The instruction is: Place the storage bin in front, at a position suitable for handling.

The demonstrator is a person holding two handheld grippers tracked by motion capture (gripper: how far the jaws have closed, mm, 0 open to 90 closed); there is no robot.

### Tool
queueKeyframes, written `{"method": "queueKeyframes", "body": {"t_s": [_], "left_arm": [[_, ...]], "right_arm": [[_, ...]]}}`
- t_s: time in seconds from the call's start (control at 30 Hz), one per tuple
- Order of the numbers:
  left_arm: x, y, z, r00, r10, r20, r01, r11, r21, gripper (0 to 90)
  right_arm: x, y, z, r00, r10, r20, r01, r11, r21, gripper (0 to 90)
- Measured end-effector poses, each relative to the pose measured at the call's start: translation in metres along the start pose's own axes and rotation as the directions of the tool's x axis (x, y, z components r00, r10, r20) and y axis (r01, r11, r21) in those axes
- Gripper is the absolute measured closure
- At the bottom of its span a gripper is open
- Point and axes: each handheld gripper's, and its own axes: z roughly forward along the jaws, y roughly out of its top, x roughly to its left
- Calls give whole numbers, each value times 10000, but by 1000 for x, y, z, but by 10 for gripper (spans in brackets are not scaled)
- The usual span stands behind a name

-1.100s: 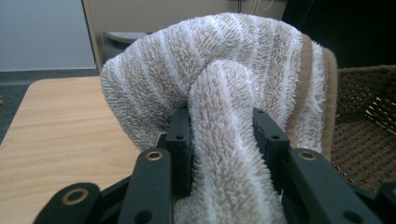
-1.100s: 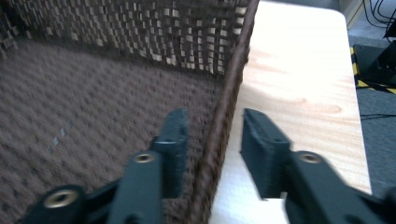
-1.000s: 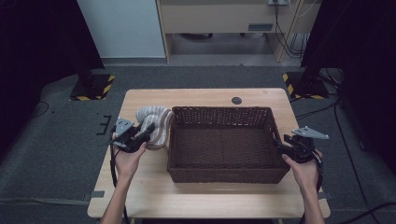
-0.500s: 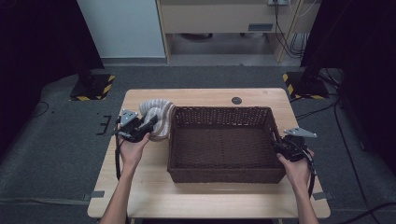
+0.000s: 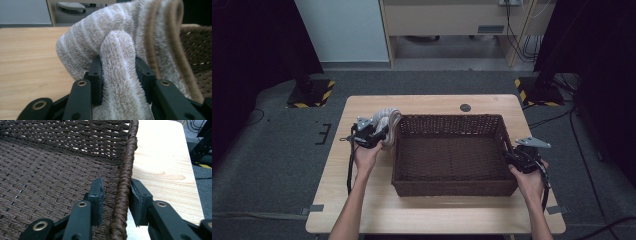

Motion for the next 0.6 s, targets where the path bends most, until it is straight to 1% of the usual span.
{"method": "queueKeyframes", "body": {"t_s": [0.03,0.07,0.1,0.13,0.17,0.2,0.23,0.27,0.3,0.33,0.37,0.4,0.43,0.47,0.6], "left_arm": [[-1,-3,4,10000,-23,-15,23,10000,48,633],[-3,-11,11,10000,-86,-21,87,9998,206,633],[-3,-15,14,9999,-158,19,157,9993,332,633],[-3,-19,17,9999,-101,-21,102,9985,545,634],[-4,-22,20,10000,-23,-61,28,9963,856,635],[-5,-25,24,9999,122,-112,-109,9941,1081,635],[-5,-29,27,9998,145,-123,-131,9937,1111,636],[-4,-33,29,10000,4,-94,8,9926,1212,636],[-3,-36,32,9999,45,-101,-30,9898,1424,637],[-3,-36,32,9999,45,-101,-30,9898,1424,637],[-1,-44,37,9998,186,-118,-160,9823,1868,637],[-1,-44,37,9998,186,-118,-160,9823,1868,637],[-2,-48,39,9999,123,-105,-102,9832,1823,637],[-2,-51,39,9998,166,-97,-145,9832,1817,637],[-1,-47,35,9997,196,-115,-172,9829,1834,641]], "right_arm": [[0,0,0,10000,-10,-23,10,10000,14,652],[0,0,0,10000,-33,-32,33,10000,34,649],[0,0,0,10000,-31,-43,31,10000,35,646],[0,0,0,10000,-37,-68,38,10000,46,643],[0,0,0,10000,-33,-58,34,10000,67,643],[0,0,0,10000,-42,-47,42,10000,66,641],[0,0,0,10000,-46,-66,47,10000,74,641],[0,0,0,10000,-37,-59,38,10000,71,640],[0,0,0,10000,-41,-68,41,10000,77,639],[0,0,0,10000,-37,-69,37,10000,83,639],[0,0,0,10000,-47,-79,47,10000,83,638],[0,0,0,9999,-63,-81,64,9999,84,638],[0,0,0,9999,-63,-81,64,9999,84,638],[0,0,0,10000,-52,-81,53,9999,86,637],[0,-1,0,9999,-75,-75,76,9999,83,633]]}}
